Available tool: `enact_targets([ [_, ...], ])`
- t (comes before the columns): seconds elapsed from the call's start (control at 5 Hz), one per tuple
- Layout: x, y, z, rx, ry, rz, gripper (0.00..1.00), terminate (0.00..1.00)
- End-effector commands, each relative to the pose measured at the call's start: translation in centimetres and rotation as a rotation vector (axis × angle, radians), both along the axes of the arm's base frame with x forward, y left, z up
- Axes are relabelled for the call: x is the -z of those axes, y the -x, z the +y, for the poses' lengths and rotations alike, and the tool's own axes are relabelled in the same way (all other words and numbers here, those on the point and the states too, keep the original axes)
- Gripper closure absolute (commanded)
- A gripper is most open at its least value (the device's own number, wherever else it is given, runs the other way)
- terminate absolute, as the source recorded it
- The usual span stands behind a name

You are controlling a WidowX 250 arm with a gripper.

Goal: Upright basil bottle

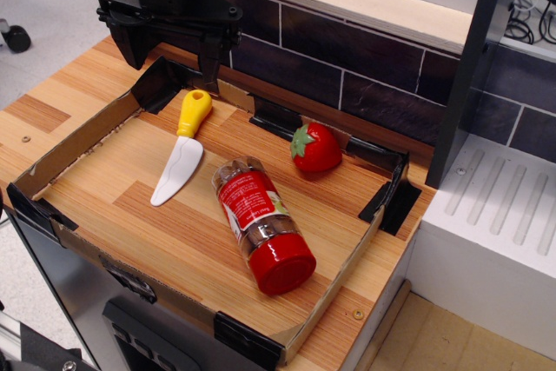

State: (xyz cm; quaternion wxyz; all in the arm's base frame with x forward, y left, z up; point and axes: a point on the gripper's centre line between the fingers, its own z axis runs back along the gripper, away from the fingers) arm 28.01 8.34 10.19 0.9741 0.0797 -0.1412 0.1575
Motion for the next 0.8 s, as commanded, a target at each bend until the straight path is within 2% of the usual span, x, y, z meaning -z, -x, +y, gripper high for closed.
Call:
enact_targets([
  [0.0, 0.0, 0.0, 0.0, 0.0, 0.0, 0.0, 0.0, 0.0],
  [0.2, -0.2, 1.6, -1.7, -0.075, 0.013, -0.039, 0.0, 0.0],
  [0.4, -0.9, 3.2, -4.1, -0.19, 0.066, 0.01, 0.0, 0.0],
  [0.6, -1.0, 5.1, -7.5, -0.323, 0.085, 0.05, 0.0, 0.0],
])
